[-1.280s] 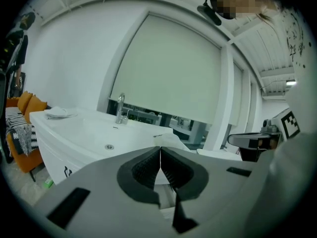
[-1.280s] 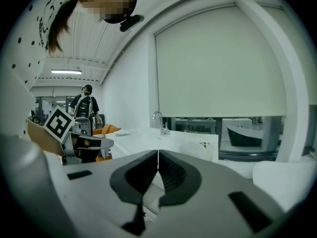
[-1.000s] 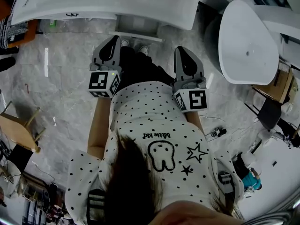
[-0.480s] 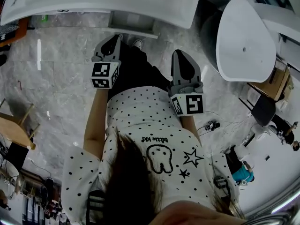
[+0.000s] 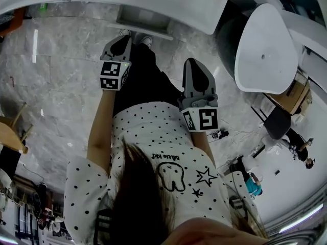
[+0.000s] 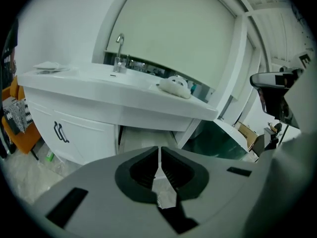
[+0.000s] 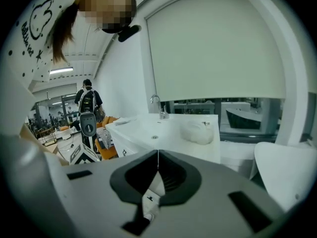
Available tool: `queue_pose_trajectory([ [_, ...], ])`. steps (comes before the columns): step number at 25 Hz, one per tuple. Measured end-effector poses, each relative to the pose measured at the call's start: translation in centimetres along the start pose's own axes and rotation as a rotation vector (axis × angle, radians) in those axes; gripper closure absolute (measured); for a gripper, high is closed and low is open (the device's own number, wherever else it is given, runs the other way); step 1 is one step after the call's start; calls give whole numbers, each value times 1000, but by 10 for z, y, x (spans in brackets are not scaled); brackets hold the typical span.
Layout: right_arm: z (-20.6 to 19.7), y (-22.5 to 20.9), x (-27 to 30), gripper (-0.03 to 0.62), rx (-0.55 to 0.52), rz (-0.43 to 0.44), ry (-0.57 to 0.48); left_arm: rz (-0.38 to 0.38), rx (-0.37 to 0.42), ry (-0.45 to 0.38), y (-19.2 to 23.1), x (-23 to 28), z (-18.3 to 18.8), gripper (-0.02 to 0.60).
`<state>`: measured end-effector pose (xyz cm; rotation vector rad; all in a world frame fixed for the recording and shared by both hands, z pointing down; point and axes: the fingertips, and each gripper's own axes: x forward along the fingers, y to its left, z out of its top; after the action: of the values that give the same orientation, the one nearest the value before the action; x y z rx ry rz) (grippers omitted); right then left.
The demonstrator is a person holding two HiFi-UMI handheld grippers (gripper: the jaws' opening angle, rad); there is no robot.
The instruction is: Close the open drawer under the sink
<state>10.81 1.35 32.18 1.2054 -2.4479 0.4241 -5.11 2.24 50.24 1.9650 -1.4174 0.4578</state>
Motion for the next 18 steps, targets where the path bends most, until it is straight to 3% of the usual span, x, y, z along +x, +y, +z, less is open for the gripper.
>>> queue_pose_trajectory([
  [18,-30,23,15,579,13,9,86,25,-12,159,23,60,-94,569],
])
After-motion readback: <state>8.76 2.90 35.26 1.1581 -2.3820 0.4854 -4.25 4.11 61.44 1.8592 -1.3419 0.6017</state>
